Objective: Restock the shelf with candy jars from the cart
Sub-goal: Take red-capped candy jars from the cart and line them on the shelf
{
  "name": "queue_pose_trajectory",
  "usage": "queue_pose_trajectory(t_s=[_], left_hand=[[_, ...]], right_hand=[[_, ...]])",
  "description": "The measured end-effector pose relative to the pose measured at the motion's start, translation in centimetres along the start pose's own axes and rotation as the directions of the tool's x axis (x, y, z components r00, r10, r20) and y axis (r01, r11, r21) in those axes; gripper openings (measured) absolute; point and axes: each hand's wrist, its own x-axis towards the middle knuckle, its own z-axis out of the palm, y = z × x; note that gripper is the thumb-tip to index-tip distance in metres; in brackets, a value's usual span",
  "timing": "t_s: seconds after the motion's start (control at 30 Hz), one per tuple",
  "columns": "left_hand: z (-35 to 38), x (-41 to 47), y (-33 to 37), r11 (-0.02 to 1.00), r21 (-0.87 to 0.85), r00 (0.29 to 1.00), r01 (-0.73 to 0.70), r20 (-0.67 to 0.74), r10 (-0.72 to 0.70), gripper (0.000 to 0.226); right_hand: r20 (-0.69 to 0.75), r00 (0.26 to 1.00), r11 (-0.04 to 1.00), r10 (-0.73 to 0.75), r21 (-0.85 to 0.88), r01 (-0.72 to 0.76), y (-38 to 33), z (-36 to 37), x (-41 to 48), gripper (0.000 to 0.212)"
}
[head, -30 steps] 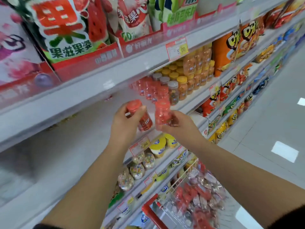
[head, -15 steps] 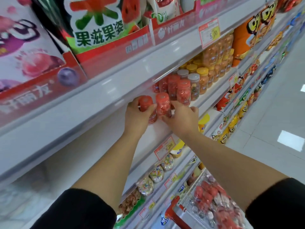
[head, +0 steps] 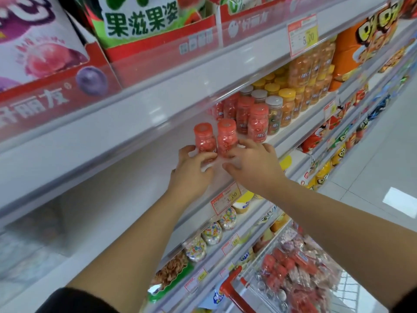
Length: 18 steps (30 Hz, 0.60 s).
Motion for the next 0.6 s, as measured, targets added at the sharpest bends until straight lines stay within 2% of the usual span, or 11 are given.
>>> queue_pose_trajectory(t_s=[0.17, 0.27, 0.33, 0.47, 0.6], left_hand=[[0.7, 3.5, -0.5, 0.994, 0.109, 0.999, 0.023, -0.032, -0.02, 0.043], [0.5, 7.3, -1.9, 0.969, 0.245, 1.0, 0.029, -0.013, -0.026, 0.061], [-0.1, 9.3, -2.2, 0.973, 0.229, 0.999, 0.039, -0.039, -0.031, 0.06], [-0.8, 13.1, -2.9, 0.972, 0.233, 0.996, 0.018, -0.089, 0.002, 0.041], [-1.2, 16.4, -3.6, 0.975, 0.216, 0.994, 0.043, -0.111, -0.02, 0.042]], right_hand=[[0.107, 0.993, 0.998, -0.051, 0.031, 0.048, -0.2, 0.0, 2.5, 0.041], [0.142, 0.986, 0.996, -0.087, 0.025, 0.084, -0.6, 1.1, 4.7, 0.07], [0.156, 0.983, 0.996, -0.091, -0.008, 0.094, -0.6, 1.6, 6.1, 0.08], [0.166, 0.984, 0.998, -0.059, 0.013, 0.058, -0.7, 1.4, 7.9, 0.054], [0.16, 0.983, 0.995, -0.092, 0.044, 0.086, -0.7, 2.1, 9.6, 0.058]])
